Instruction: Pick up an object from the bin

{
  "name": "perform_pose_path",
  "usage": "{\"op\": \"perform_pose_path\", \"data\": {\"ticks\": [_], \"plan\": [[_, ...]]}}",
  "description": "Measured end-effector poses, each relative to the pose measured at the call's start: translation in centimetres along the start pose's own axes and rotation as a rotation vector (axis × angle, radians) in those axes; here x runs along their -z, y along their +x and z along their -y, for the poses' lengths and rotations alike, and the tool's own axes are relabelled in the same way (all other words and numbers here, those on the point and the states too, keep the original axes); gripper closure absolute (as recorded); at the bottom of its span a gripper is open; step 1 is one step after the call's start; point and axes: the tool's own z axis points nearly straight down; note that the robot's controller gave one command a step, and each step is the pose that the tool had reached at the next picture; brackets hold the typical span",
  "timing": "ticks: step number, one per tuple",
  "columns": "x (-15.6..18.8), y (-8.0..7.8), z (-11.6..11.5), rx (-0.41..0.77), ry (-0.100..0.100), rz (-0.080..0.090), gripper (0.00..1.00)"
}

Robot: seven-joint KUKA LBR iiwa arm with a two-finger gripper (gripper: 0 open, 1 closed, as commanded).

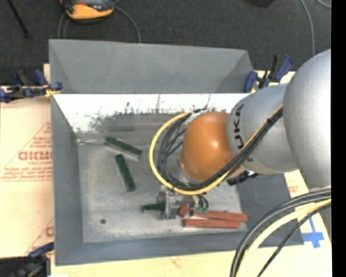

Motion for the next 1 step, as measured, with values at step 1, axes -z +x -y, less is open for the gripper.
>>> {"op": "perform_pose_path", "data": {"ticks": [1], "plan": [[0.0, 0.0, -0.02, 0.0, 0.0, 0.0, 1.0]]}}
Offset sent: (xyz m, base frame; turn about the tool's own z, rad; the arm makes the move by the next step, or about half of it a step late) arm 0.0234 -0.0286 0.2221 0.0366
